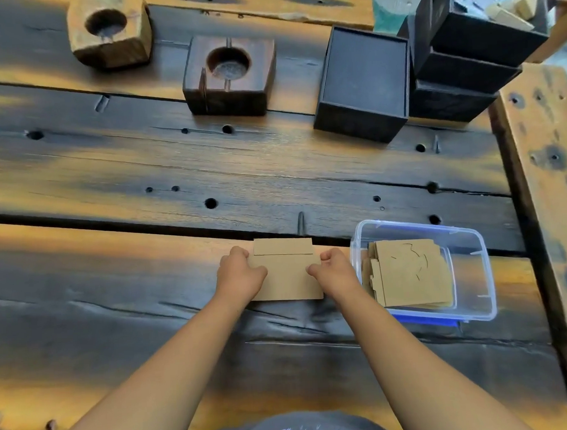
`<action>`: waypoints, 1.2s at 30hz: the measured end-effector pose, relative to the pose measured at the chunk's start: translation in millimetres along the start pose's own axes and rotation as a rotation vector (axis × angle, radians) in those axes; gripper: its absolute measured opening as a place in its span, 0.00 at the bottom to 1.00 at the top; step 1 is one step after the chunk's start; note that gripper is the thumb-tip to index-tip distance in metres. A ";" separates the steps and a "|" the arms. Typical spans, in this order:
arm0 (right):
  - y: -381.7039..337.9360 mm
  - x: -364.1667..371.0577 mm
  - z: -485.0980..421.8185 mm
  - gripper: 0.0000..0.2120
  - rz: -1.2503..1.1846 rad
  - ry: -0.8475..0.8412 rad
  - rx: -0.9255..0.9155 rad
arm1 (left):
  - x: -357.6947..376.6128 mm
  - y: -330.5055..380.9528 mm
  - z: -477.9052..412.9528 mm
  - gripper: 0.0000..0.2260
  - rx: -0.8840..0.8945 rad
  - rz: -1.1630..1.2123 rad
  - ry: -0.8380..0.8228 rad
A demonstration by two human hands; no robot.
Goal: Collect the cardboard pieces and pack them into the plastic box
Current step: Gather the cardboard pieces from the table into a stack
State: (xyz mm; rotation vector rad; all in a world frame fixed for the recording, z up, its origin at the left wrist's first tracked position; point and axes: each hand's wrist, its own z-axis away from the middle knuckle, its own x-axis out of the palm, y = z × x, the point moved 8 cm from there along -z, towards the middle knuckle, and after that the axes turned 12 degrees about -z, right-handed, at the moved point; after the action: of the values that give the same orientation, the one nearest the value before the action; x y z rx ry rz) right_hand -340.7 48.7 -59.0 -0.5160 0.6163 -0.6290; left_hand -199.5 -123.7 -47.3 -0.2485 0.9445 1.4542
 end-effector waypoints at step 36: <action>54.9 -247.2 13.8 0.17 -0.128 0.195 -0.152 | 120.4 200.8 125.9 0.15 0.187 -0.068 0.085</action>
State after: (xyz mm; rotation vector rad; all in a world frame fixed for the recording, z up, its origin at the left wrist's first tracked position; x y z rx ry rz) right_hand -470.1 256.3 7.8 -0.6443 0.8242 -0.7633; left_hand -351.1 80.6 29.9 -0.2033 1.1236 1.2920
